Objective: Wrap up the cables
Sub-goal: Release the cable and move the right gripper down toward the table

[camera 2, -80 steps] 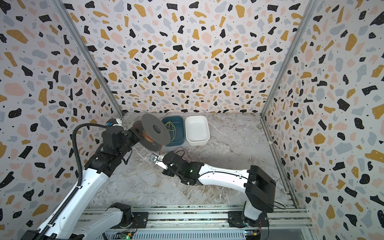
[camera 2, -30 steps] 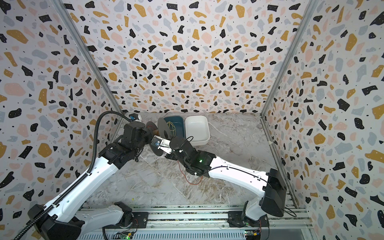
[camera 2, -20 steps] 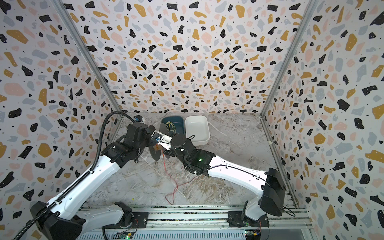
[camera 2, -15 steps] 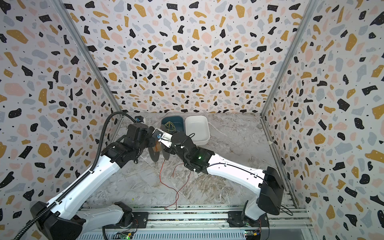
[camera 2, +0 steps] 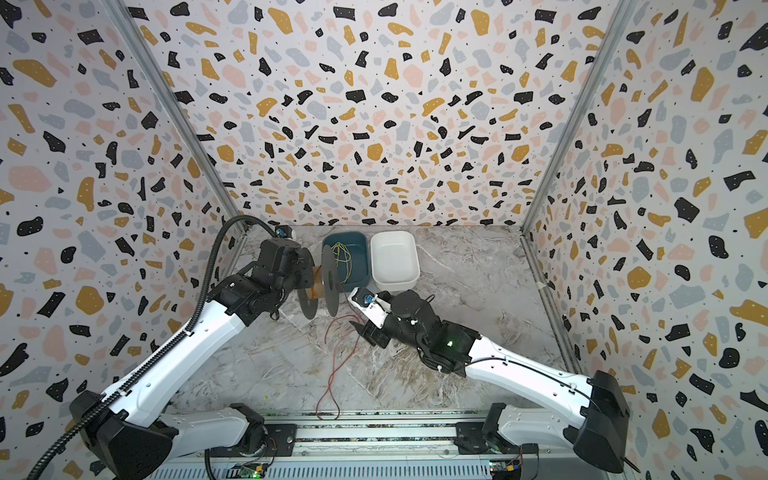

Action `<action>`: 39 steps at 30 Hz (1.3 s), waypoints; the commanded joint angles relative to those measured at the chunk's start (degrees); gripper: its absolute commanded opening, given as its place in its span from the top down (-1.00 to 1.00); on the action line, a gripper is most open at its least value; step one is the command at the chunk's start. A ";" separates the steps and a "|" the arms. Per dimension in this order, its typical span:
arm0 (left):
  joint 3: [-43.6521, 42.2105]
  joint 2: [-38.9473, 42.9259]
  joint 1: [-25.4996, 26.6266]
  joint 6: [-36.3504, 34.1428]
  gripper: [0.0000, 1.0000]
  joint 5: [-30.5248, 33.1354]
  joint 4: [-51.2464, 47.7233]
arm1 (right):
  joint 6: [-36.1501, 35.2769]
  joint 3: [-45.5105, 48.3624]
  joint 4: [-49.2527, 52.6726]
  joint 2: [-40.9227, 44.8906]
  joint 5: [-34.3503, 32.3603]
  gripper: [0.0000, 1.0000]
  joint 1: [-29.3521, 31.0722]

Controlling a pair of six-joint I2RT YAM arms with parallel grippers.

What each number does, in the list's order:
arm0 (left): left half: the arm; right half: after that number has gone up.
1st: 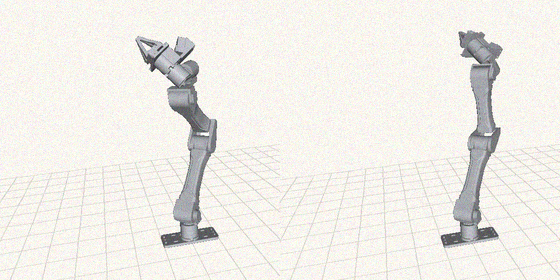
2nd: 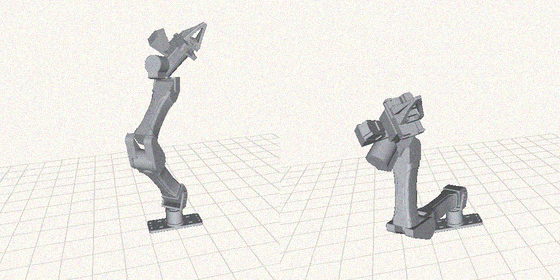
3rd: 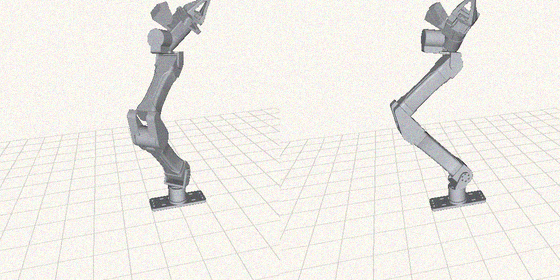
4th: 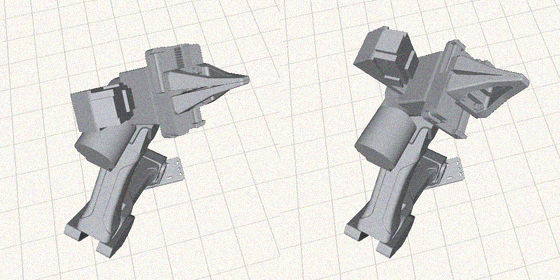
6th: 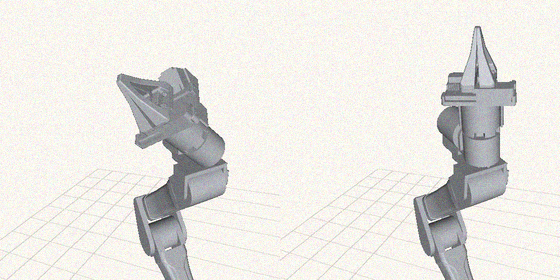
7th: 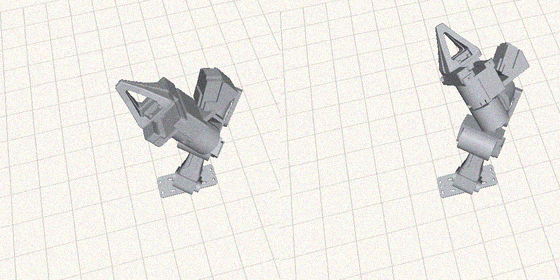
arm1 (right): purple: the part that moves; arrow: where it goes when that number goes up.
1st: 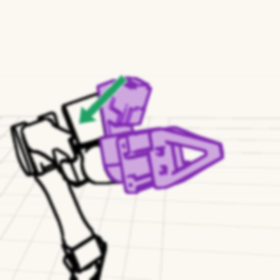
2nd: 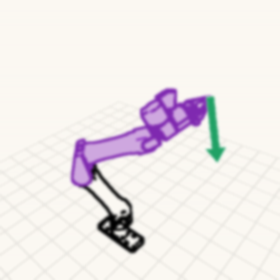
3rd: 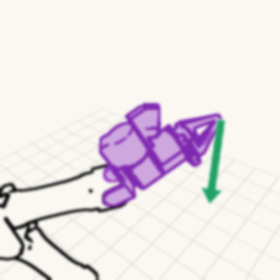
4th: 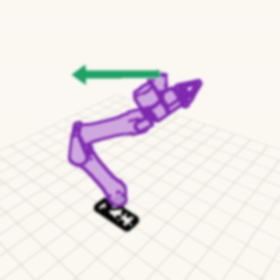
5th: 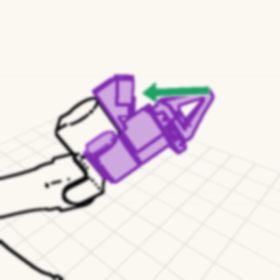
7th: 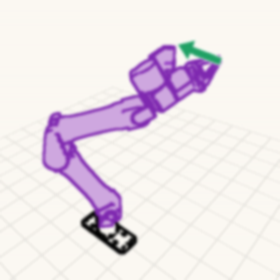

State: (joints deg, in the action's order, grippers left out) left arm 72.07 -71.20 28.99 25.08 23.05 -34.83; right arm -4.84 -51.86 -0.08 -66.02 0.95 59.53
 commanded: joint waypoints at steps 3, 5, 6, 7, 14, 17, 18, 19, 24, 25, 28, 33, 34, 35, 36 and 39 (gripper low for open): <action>3.60 0.59 0.10 -0.50 1.00 1.75 2.40 | 10.36 5.82 -6.67 -3.06 12.14 -0.38 0.48; 3.52 1.04 0.10 -0.39 1.00 1.88 2.42 | 13.46 6.87 -8.78 -4.90 10.97 -0.34 1.89; 3.57 1.23 0.10 -0.23 1.00 1.86 2.48 | 15.37 7.67 -9.90 -5.74 8.89 -0.33 2.78; 3.51 1.32 0.11 -0.21 1.00 1.68 2.42 | 16.99 8.84 -11.59 -6.28 9.10 -0.33 3.17; 3.36 1.55 0.10 -0.21 1.00 0.60 2.30 | 26.81 13.27 -16.22 -8.01 8.16 -0.26 2.93; 3.16 1.77 0.10 -0.23 1.00 0.74 2.32 | 33.83 14.36 -17.59 -8.86 9.51 -0.18 -0.01; 3.08 1.89 0.13 -0.40 1.00 0.82 2.32 | 35.95 14.77 -18.22 -9.50 10.59 -0.15 -1.30; 3.00 2.02 0.10 -0.38 1.00 0.86 2.29 | 37.34 15.30 -19.37 -10.00 11.74 -0.13 -2.04; 2.33 2.64 0.10 -0.47 1.00 0.91 2.67 | 44.16 17.92 -24.75 -12.52 14.96 -0.01 -4.49; 2.29 2.58 0.10 -0.55 1.00 0.85 2.70 | 45.21 18.38 -25.86 -12.86 15.26 -0.01 -4.55; 2.37 2.12 0.10 -0.56 1.00 0.23 2.83 | 46.92 19.04 -26.57 -13.90 15.20 0.03 -4.61; 2.55 1.86 0.10 -0.22 1.00 -0.11 3.19 | 50.55 20.76 -29.15 -16.12 15.62 0.06 -5.01; 2.54 1.85 0.10 -0.21 1.00 -0.09 3.36 | 51.28 20.82 -29.83 -16.95 16.22 0.06 -5.16; 2.54 1.90 0.10 -0.21 1.00 -0.21 3.37 | 51.67 20.76 -30.69 -18.15 16.77 0.07 -5.25; 2.56 1.77 0.10 -0.12 1.00 -0.28 3.39 | 51.98 20.67 -31.56 -19.31 17.02 0.08 -5.34; 2.60 1.90 0.10 0.09 1.00 -0.46 3.30 | 53.02 20.66 -34.75 -22.59 17.60 0.11 -5.59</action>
State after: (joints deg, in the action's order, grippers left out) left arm 72.27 -70.70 28.99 24.82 22.76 -35.97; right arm 45.71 -31.44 -30.52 -86.91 17.17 54.35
